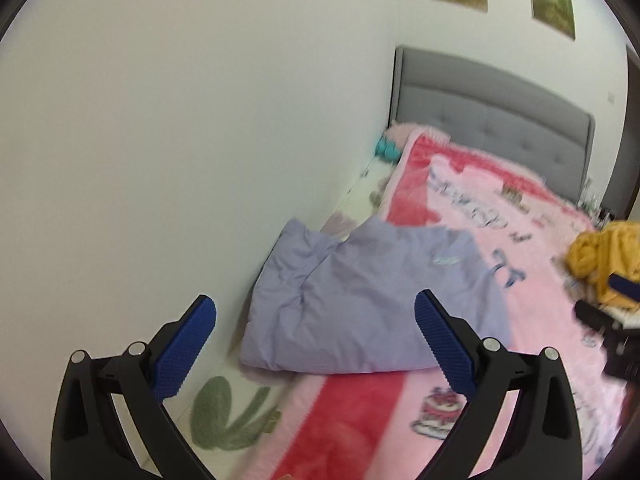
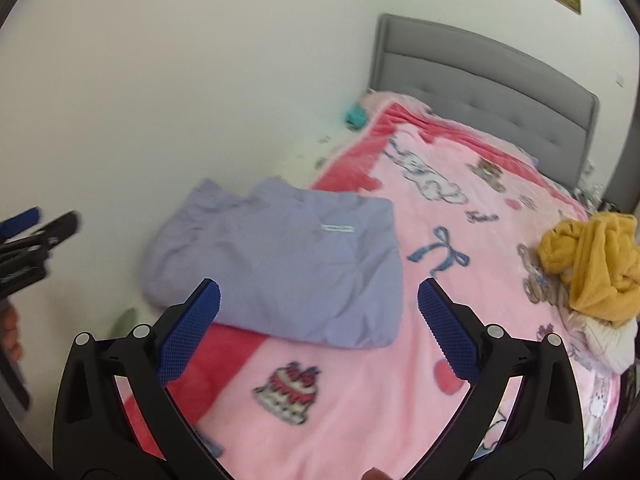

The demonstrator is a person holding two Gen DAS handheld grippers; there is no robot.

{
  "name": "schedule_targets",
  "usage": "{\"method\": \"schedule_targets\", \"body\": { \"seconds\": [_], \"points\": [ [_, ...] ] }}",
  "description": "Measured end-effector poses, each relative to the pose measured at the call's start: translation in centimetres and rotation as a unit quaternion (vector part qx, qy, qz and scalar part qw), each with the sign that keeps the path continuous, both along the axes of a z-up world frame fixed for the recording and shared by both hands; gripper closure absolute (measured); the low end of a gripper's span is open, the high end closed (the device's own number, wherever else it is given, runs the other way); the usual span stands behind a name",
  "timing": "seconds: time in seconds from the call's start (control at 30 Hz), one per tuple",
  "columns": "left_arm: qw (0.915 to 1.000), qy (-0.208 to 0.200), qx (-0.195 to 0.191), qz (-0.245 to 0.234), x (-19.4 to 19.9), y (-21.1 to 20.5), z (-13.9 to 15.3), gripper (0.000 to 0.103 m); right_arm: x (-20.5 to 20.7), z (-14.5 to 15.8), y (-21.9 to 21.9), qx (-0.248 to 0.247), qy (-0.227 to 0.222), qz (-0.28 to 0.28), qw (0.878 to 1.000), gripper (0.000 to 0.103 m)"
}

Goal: Fold large clothes

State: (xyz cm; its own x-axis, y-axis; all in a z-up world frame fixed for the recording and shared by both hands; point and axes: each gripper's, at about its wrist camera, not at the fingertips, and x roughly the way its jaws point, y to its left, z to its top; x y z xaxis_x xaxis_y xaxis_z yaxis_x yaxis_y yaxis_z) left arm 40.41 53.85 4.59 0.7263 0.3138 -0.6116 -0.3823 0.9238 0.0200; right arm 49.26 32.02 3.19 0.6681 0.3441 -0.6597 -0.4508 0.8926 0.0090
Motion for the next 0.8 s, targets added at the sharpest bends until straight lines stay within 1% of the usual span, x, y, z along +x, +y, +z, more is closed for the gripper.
{"method": "schedule_targets", "body": {
  "seconds": [0.1,0.17,0.2,0.3,0.37,0.47,0.53,0.67,0.8],
  "points": [
    [0.9998,-0.011,0.014,-0.009,-1.1,-2.2,1.9,0.005,-2.2,2.0,-0.4,0.01,-0.013,0.009,1.0,0.008],
    [0.9996,-0.018,0.009,-0.02,-1.6,-3.2,2.6,0.005,-3.4,2.9,-0.5,0.012,-0.024,0.012,1.0,0.008],
    [0.9995,-0.018,0.005,-0.024,-1.6,-3.7,2.8,0.005,-4.0,3.3,-0.6,0.009,-0.038,0.011,0.999,0.008],
    [0.9995,-0.024,-0.004,-0.02,-1.4,-4.8,3.2,0.005,-4.9,3.8,-0.5,-0.004,-0.062,0.007,0.998,0.008],
    [0.9997,-0.018,-0.008,-0.014,-1.1,-5.3,3.3,0.005,-5.0,3.9,-0.6,-0.005,-0.066,0.01,0.998,0.008],
    [0.9995,-0.014,0.001,-0.027,-0.3,-6.2,3.4,0.005,-4.8,4.2,-1.0,-0.006,-0.06,0.007,0.998,0.008],
    [0.9993,-0.018,0.013,-0.029,-0.2,-6.9,3.7,0.005,-4.6,4.5,-1.3,-0.003,-0.063,0.005,0.998,0.008],
    [0.9988,-0.026,0.011,-0.041,0.2,-7.6,4.3,0.005,-4.3,4.7,-1.8,0.004,-0.068,-0.002,0.998,0.008],
    [0.9984,-0.025,0.014,-0.05,1.1,-8.1,3.7,0.005,-3.8,4.2,-2.4,0.006,-0.073,-0.008,0.997,0.008]
  ]
}}
